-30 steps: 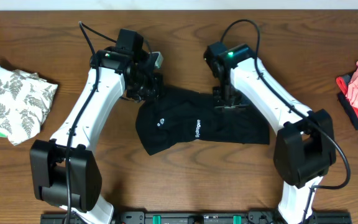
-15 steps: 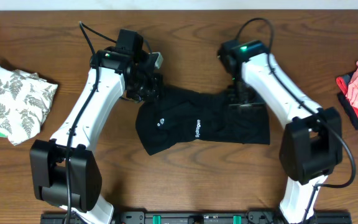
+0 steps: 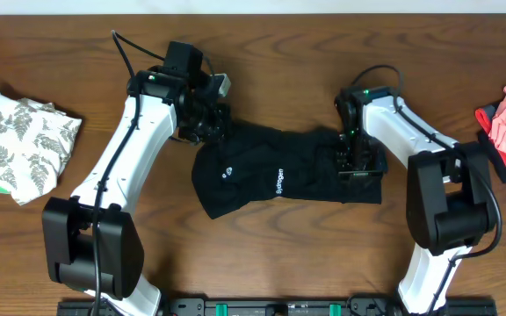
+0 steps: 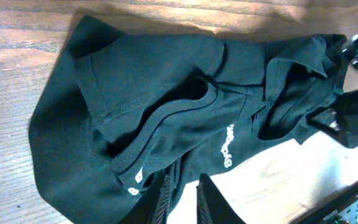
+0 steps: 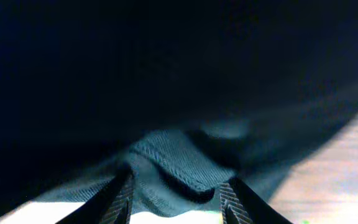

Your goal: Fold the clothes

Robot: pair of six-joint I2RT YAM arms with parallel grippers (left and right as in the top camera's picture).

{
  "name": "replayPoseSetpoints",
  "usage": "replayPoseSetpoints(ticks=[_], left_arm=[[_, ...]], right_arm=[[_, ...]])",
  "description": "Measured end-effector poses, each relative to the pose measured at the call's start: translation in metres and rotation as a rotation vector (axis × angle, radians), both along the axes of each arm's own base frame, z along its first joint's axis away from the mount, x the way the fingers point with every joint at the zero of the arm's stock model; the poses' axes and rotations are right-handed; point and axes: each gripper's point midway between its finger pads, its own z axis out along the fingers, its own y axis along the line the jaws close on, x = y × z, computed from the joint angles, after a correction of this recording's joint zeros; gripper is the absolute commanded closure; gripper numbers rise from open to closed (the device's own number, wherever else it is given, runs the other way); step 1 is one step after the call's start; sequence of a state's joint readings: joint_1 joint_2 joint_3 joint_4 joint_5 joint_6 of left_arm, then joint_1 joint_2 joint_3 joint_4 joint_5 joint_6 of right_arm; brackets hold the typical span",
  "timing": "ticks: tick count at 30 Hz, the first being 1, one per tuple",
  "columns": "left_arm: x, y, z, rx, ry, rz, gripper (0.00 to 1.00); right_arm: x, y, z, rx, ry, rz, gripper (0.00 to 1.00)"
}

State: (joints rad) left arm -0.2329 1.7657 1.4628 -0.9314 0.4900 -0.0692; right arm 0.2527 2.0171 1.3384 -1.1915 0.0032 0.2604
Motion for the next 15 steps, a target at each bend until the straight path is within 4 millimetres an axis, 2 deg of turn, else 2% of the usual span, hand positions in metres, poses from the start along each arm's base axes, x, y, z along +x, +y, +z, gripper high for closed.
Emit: replayPoseSetpoints(ticks=[2,4,15], left_arm=[[0.0001,0.0,0.0,0.0,0.0,0.0,0.83],[0.0,0.0,0.0,0.0,0.0,0.0,0.83],[0.0,0.0,0.0,0.001,-0.002,-0.004,0.83]], right_arm=[[-0.0016,0.0017,-0.0045,0.016,0.0,0.01,0.75],[-0.0008,0.0045,-0.0067,0.035,-0.005,0.015,0.97],[0.0002,0.0067,-0.0069,0.048,-0.009,0.015,0.99]])
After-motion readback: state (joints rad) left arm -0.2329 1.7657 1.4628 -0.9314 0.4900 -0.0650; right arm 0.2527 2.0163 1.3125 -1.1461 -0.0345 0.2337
